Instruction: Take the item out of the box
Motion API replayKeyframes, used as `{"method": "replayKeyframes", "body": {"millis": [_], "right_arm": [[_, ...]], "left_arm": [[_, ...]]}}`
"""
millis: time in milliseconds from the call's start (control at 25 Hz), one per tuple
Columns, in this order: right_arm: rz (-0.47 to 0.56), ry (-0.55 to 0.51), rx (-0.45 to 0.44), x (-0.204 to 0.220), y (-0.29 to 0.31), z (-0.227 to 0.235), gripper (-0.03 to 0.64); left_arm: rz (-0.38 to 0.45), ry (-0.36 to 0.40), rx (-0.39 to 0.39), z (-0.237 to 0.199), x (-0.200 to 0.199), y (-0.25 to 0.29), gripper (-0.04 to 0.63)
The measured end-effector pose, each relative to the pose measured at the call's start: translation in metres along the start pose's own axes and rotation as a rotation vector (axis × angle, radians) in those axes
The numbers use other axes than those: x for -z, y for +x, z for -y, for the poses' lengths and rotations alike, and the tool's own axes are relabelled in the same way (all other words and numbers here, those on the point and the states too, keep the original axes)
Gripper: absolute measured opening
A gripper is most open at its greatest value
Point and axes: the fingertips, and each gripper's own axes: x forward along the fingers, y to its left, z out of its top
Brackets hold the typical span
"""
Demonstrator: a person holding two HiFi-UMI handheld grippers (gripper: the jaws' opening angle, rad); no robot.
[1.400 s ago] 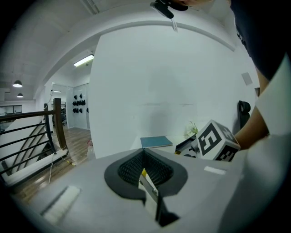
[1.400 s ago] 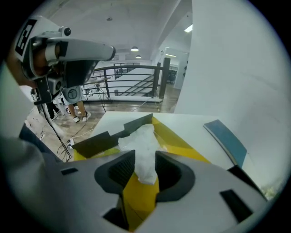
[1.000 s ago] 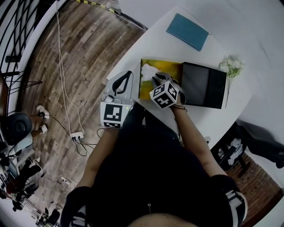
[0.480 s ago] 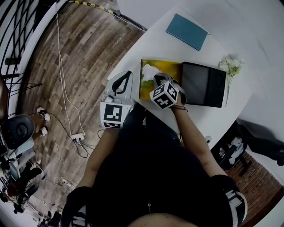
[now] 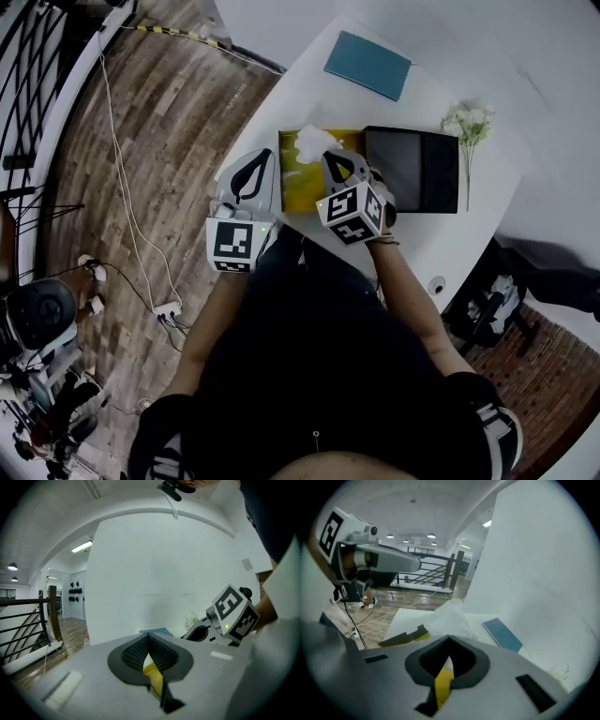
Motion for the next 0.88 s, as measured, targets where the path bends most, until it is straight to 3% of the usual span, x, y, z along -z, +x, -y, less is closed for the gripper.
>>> {"method": "replayKeyframes", "body": {"millis": [240, 680, 880], "right_arm": [[0.124, 0.052, 0.142, -0.028, -0.054, 0.035, 0.011], [0.383, 0.194, 0.413, -0.070, -0.162, 0.095, 0.011], [0.514, 0.252, 0.482, -0.083, -0.202, 0.112, 0.011]], "left_arm": [[0.077, 0.048, 0.052, 0.015, -0.035, 0.008, 0.011], [0.205, 0.046, 0.108, 0.042, -0.105, 0.013, 0.009], [0.267, 0.046, 0.108, 0.046, -0.140, 0.006, 0.009]]}}
